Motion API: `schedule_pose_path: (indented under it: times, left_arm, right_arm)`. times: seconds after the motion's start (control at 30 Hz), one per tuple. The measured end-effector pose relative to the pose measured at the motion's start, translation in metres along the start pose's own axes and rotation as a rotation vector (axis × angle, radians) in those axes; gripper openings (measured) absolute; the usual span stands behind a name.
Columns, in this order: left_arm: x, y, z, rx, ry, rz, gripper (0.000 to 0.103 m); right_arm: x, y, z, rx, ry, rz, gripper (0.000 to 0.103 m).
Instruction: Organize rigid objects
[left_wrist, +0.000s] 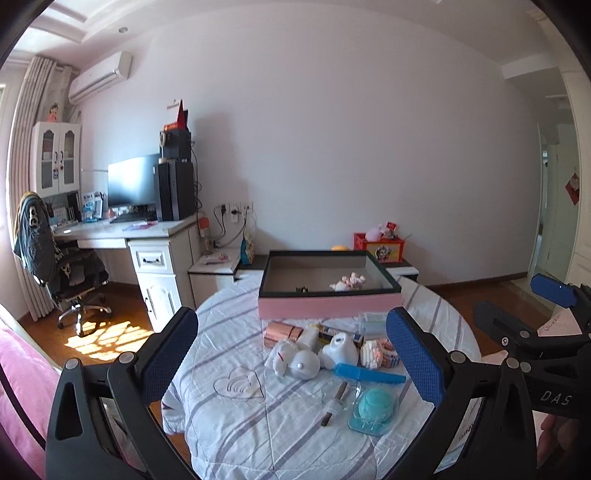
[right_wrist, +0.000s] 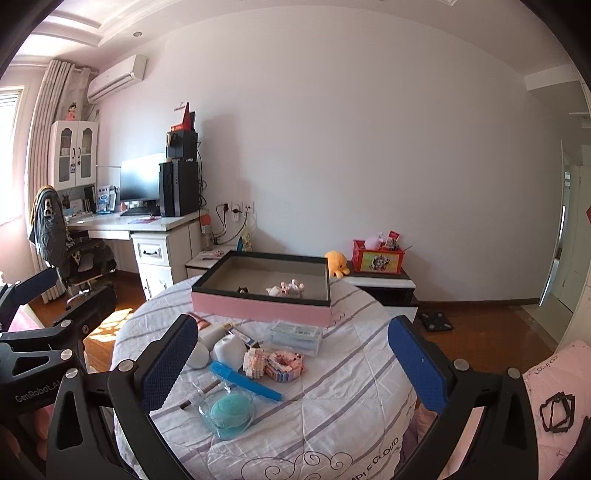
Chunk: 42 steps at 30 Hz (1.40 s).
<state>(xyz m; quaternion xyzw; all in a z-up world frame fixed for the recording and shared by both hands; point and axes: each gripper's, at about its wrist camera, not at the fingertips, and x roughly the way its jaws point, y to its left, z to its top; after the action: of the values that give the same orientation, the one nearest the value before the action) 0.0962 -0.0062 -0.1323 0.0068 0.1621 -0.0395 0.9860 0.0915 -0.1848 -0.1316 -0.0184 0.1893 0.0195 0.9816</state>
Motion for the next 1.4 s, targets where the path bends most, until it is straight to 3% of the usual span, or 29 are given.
schedule_pose_path:
  times: [0.23,0.57,0.7,0.77,0.8,1.07,1.27,1.33,1.37,1.4]
  left_arm:
    - [0.042,0.015,-0.048,0.041,0.154,0.038,0.103]
    - [0.066,0.041,-0.074,0.004,0.238,0.041,0.103]
    - [0.076,0.036,-0.078,0.010,0.267,0.015,0.103]
    - [0.080,0.030,-0.080,0.018,0.274,-0.003,0.103]
    - [0.081,0.027,-0.080,0.023,0.277,-0.014,0.103]
    - [0.117,-0.018,-0.086,0.056,0.356,-0.120,0.103]
    - [0.153,-0.040,-0.093,0.072,0.458,-0.107,0.101]
    - [0.160,-0.046,-0.096,0.096,0.465,-0.105,0.097]
    - [0.161,-0.048,-0.096,0.107,0.458,-0.107,0.089]
    - [0.160,-0.050,-0.095,0.115,0.444,-0.116,0.075]
  right_arm:
    - [0.059,0.016,-0.055,0.007,0.193,0.074,0.103]
    - [0.119,0.043,-0.095,0.023,0.341,0.179,0.103]
    - [0.134,0.037,-0.102,0.049,0.362,0.238,0.098]
    - [0.132,0.029,-0.102,0.056,0.350,0.266,0.075]
    - [0.130,0.025,-0.101,0.050,0.349,0.265,0.070]
    - [0.121,-0.016,-0.105,0.025,0.329,0.196,0.070]
    - [0.122,-0.037,-0.104,0.056,0.319,0.182,0.070]
    - [0.123,-0.038,-0.103,0.061,0.316,0.187,0.070]
    - [0.124,-0.038,-0.103,0.057,0.317,0.188,0.070]
    - [0.124,-0.038,-0.103,0.056,0.316,0.189,0.070]
